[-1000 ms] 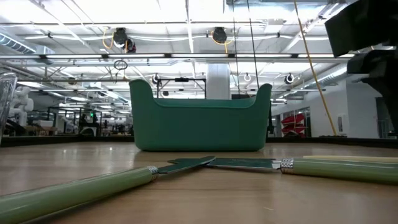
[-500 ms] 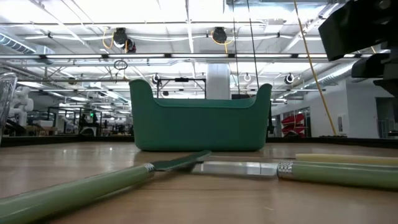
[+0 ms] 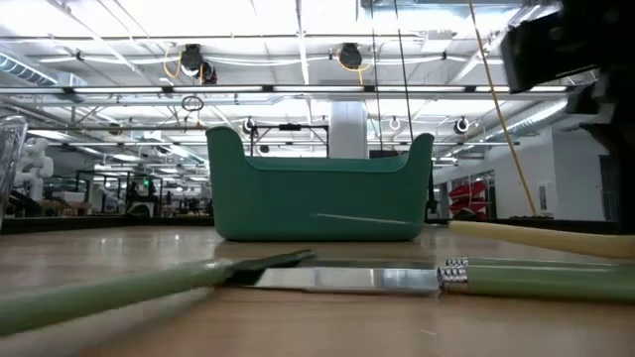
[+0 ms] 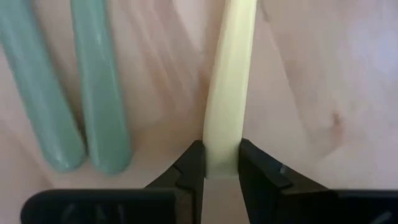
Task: Sort silverware by color (type)
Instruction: Put the yellow knife into the transparent bin
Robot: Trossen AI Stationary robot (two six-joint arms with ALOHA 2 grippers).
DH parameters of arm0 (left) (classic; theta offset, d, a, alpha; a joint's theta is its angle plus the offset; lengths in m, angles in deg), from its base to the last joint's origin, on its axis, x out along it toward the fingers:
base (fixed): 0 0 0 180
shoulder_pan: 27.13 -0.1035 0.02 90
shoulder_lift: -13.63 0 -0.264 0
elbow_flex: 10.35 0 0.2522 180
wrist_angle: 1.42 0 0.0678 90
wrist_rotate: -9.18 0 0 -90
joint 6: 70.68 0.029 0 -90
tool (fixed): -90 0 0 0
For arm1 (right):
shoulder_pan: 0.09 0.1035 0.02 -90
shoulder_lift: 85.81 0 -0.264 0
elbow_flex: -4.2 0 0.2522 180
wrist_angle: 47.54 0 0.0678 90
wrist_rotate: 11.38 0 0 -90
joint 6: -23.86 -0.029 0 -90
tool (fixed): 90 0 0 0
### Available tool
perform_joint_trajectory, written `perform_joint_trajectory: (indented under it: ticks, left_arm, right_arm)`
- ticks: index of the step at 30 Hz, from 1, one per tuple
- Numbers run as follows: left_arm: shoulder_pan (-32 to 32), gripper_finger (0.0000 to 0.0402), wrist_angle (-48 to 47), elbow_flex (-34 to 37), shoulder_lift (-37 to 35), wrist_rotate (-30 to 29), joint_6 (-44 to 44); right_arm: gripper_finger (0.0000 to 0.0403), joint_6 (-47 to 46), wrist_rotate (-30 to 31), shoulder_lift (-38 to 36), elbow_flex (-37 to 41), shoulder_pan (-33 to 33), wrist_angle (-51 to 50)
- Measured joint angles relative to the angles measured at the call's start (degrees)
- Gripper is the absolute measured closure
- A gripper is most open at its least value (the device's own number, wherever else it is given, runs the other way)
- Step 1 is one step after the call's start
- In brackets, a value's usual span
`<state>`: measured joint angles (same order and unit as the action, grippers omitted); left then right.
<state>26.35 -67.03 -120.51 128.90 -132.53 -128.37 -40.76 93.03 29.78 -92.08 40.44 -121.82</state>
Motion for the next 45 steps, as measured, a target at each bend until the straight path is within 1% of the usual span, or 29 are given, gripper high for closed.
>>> perform_joint_trajectory:
  ticks: [4,10,17,20,23,25,28,30,34,37,41,45]
  left_arm:
    - [0.76,0.0273,0.08,0.02,0.00,-0.66,-1.52]
    - [1.47,0.0272,3.08,0.02,1.28,-1.50,-0.47]
    - [1.35,0.0272,3.94,0.04,2.56,-1.88,-0.93]
    - [1.51,0.0273,7.21,0.04,2.56,-2.67,1.50]
    - [1.86,0.0272,11.43,0.04,2.56,-3.53,5.07]
    - [1.96,0.0273,12.85,0.04,2.56,-3.52,6.29]
    - [1.88,0.0272,14.43,0.04,2.56,-4.20,7.72]
    - [1.85,0.0273,16.34,0.04,2.56,-4.83,10.74]
    - [1.88,0.0273,23.00,0.04,2.56,-4.97,18.21]
    - [1.68,0.0273,28.99,0.04,2.56,-4.96,24.19]
    - [1.64,0.0272,33.95,0.02,2.56,-4.52,28.75]
    - [1.74,0.0273,35.62,0.02,2.56,-4.29,29.53]
  right_arm:
    - [0.0336,-1.17,0.51,-0.02,0.00,0.76,0.05]
    - [0.0336,-1.31,4.62,-0.04,-2.28,1.80,0.29]
    - [0.0336,2.84,13.41,-0.15,-9.08,4.02,0.70]
    - [0.0336,3.68,20.93,-0.26,-10.46,6.00,2.13]
    - [0.0336,3.97,27.66,-0.26,-10.45,8.02,6.80]
    - [0.0336,5.05,31.52,0.00,-10.45,9.00,12.04]
    - [0.0336,10.62,36.96,0.17,-10.45,10.26,20.44]
    - [0.0336,15.97,39.39,0.17,-10.45,10.70,26.60]
    - [0.0336,28.06,39.73,0.17,-10.46,11.06,37.63]
    - [0.0336,33.75,39.98,0.39,-10.47,10.96,42.87]
    - [0.0336,35.63,41.46,1.20,-10.30,10.98,45.71]
    - [0.0336,38.45,42.35,2.81,-9.68,11.02,49.73]
